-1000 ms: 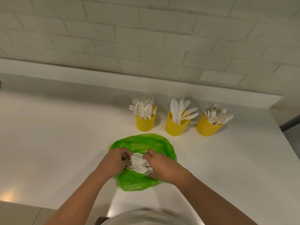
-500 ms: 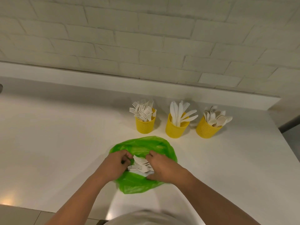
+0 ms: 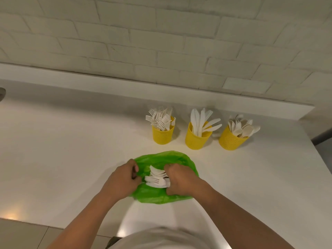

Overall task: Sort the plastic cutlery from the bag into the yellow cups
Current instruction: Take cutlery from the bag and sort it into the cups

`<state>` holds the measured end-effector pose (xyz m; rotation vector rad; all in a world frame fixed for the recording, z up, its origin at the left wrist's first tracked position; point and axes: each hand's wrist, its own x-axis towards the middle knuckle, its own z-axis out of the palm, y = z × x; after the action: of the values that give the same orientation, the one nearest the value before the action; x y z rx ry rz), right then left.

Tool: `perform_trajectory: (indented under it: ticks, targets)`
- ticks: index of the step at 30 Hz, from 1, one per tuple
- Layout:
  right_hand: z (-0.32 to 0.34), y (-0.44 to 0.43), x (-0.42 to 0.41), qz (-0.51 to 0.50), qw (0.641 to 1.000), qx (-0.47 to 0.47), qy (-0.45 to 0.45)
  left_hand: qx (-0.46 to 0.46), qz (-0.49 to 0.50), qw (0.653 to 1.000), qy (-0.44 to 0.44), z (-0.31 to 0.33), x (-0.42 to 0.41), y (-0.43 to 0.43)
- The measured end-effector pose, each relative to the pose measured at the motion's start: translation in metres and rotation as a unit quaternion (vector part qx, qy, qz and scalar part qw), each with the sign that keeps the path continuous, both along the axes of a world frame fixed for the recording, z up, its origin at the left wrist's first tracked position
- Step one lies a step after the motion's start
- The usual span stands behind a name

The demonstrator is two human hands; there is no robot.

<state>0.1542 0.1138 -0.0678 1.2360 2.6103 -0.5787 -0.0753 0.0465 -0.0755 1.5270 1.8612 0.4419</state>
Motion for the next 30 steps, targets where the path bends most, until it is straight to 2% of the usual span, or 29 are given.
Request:
perform_trajectory:
  ticks: [3, 6, 10, 14, 17, 24, 27, 30]
  targets:
    - [0.0, 0.003, 0.005, -0.046, 0.999, -0.011, 0.025, 0.078, -0.01, 0.997, -0.015, 0.008, 0.007, -0.013]
    - [-0.002, 0.007, 0.008, -0.074, 0.995, -0.039, 0.05, 0.13, -0.077, 0.988, 0.011, 0.007, 0.012, -0.024]
    - [-0.006, 0.012, 0.013, -0.076, 0.994, -0.065, 0.054, 0.128, -0.189, 0.969, 0.096, -0.012, 0.013, -0.024]
    - [-0.004, 0.016, 0.015, -0.082, 0.991, -0.094, 0.053, 0.141, -0.184, 0.963, 0.138, -0.022, 0.012, -0.018]
    - [-0.002, 0.02, 0.017, -0.105, 0.982, -0.135, 0.073, 0.124, -0.16, 0.974, 0.102, -0.02, 0.008, -0.016]
    - [0.019, 0.026, 0.025, -0.149, 0.941, -0.223, 0.207, 0.028, -0.117, 0.992, -0.045, 0.003, 0.004, -0.005]
    - [0.03, 0.027, 0.028, -0.169, 0.921, -0.211, 0.282, 0.068, -0.083, 0.993, -0.057, 0.023, 0.007, 0.003]
    - [0.047, 0.026, 0.027, -0.215, 0.859, -0.235, 0.4, 0.174, -0.023, 0.982, -0.075, 0.051, 0.017, 0.012]
